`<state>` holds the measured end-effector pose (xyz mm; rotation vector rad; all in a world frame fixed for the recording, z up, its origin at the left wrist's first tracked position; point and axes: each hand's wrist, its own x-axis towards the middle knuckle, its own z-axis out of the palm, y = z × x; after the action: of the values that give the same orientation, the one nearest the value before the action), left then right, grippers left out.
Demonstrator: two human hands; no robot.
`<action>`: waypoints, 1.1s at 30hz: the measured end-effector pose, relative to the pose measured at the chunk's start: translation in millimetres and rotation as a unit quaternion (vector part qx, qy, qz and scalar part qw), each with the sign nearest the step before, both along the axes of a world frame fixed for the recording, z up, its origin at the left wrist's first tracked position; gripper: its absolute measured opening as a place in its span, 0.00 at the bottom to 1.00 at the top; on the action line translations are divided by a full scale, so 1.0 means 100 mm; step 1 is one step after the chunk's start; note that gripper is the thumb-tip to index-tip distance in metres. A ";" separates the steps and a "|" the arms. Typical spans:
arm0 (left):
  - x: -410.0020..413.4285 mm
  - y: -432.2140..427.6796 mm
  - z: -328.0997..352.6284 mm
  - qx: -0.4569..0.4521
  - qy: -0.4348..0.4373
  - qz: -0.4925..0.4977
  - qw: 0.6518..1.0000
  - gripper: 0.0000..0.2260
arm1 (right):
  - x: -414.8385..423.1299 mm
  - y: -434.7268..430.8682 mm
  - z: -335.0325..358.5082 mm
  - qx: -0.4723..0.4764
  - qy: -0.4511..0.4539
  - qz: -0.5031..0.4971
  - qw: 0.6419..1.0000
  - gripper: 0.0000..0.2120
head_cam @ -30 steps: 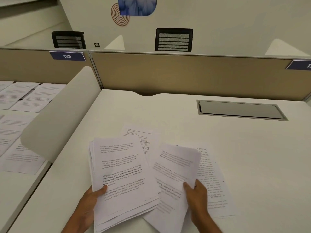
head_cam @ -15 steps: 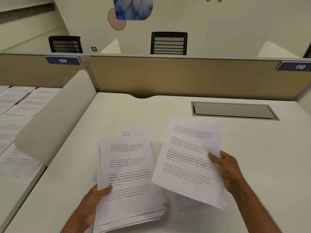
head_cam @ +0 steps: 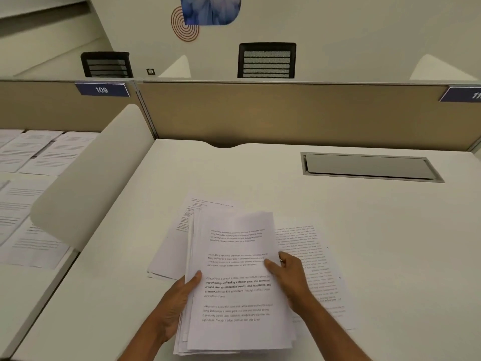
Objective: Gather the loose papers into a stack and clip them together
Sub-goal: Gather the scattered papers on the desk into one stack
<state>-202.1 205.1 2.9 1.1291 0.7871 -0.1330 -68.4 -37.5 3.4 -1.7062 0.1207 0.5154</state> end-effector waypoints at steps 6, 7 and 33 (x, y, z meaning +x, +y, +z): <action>-0.02 0.01 -0.08 0.018 0.012 -0.043 0.999 0.19 | -0.07 0.20 -0.04 -0.023 -0.010 0.008 1.000 0.07; -0.02 0.00 -0.09 0.024 0.012 -0.047 0.999 0.19 | -0.08 0.22 -0.04 -0.029 -0.015 0.006 0.999 0.07; -0.01 -0.11 -0.10 0.082 0.049 -0.010 0.995 0.13 | 0.21 -0.97 0.09 -0.347 0.021 -0.020 0.937 0.40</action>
<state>-202.9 194.5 -6.7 1.2932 0.8852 -0.1441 -47.3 -134.5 12.3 -2.3756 0.4061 0.5097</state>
